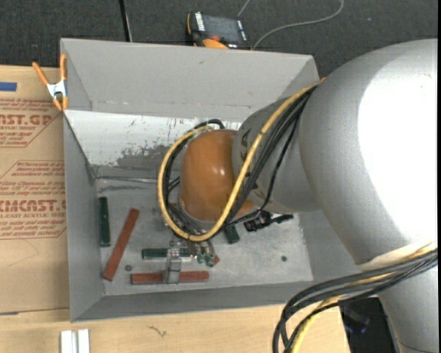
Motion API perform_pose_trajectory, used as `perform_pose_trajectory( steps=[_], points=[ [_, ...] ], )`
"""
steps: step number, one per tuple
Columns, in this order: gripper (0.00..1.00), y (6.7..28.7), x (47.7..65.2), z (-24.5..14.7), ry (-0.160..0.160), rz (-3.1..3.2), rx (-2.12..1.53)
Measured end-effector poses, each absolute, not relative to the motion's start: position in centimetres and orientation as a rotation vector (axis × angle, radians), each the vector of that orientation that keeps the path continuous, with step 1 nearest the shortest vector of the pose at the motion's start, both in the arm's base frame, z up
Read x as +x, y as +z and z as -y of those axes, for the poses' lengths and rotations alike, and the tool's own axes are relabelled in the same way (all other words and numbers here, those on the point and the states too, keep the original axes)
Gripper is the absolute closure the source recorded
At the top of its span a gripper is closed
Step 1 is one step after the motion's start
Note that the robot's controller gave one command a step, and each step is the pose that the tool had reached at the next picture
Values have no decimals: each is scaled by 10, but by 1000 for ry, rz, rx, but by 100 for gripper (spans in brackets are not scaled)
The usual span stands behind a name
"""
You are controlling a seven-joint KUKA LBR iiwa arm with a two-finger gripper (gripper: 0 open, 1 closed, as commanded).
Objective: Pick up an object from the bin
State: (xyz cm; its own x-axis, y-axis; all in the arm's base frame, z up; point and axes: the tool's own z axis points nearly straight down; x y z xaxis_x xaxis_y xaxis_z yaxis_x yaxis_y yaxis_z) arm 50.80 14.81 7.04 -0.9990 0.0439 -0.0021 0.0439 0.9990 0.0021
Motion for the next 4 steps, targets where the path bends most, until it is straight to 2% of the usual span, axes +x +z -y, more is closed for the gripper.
perform_pose_trajectory(
  steps=[1, 2, 3, 4],
  points=[
    [100, 73, 507, -149, 2, -3147, 66],
    [0, 70, 508, -148, 3, -3138, 69],
    [100, 73, 507, -149, 2, -3147, 66],
    [0, 70, 508, -148, 3, -3138, 69]
  ],
)
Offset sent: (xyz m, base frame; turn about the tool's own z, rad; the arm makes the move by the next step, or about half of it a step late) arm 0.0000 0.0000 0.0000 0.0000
